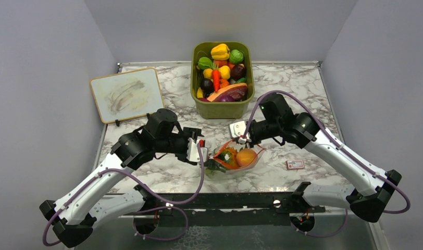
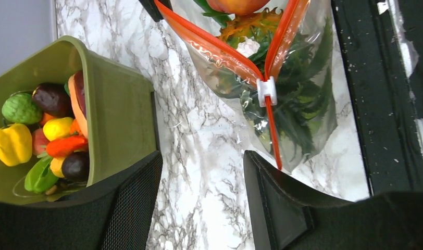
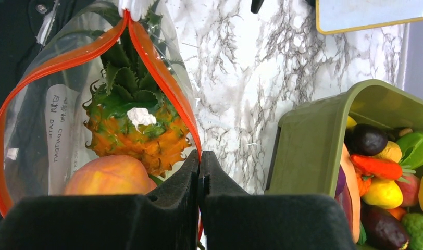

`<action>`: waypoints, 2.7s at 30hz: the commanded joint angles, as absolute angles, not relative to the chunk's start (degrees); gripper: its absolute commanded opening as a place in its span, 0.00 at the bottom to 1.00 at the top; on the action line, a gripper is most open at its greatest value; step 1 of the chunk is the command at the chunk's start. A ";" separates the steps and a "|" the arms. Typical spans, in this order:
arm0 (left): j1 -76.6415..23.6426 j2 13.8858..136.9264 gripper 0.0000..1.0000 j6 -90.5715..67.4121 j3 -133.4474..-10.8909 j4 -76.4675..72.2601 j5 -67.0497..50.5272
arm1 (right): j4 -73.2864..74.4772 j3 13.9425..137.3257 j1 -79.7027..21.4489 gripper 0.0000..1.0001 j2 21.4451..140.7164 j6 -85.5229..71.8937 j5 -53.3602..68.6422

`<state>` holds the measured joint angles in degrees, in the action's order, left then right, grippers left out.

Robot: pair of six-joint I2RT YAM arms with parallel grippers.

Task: Place the food in the zip-top bag and seal the zipper
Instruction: Adjust the zipper food storage bag at the center of the board.

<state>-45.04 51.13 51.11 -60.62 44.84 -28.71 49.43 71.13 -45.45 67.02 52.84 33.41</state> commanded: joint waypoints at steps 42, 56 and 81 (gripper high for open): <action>-44.74 40.85 0.54 29.28 -47.91 29.48 -33.92 | 45.69 77.60 -41.05 0.01 73.61 48.81 40.11; -44.73 38.42 0.38 24.52 -41.04 18.42 -30.40 | 44.40 76.86 -40.57 0.01 73.88 47.08 40.84; -44.74 35.85 0.00 13.53 -35.70 4.60 -26.59 | 26.30 70.06 -45.40 0.48 66.66 26.21 44.83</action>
